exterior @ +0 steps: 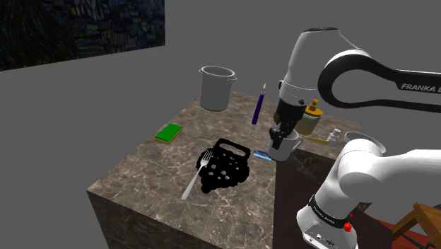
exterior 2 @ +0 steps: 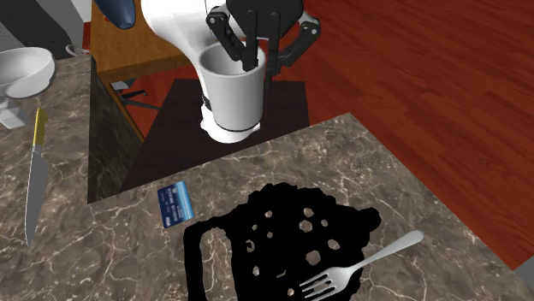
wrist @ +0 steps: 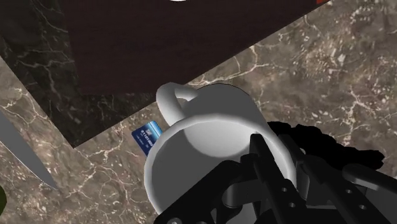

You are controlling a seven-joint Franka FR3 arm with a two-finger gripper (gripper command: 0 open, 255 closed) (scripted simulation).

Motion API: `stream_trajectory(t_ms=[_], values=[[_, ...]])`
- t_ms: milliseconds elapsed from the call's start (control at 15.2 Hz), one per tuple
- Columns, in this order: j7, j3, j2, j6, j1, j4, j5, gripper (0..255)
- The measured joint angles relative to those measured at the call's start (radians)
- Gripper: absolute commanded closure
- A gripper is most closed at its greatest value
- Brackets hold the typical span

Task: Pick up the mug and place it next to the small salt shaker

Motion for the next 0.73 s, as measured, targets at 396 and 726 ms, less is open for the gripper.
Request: stream_trajectory(t_ms=[396, 726], values=[[0.0, -0.015, 0.012, -0.07, -0.009, 0.083, -0.016, 255], [-0.093, -0.125, -0.056, -0.115, -0.043, 0.055, -0.105, 255]])
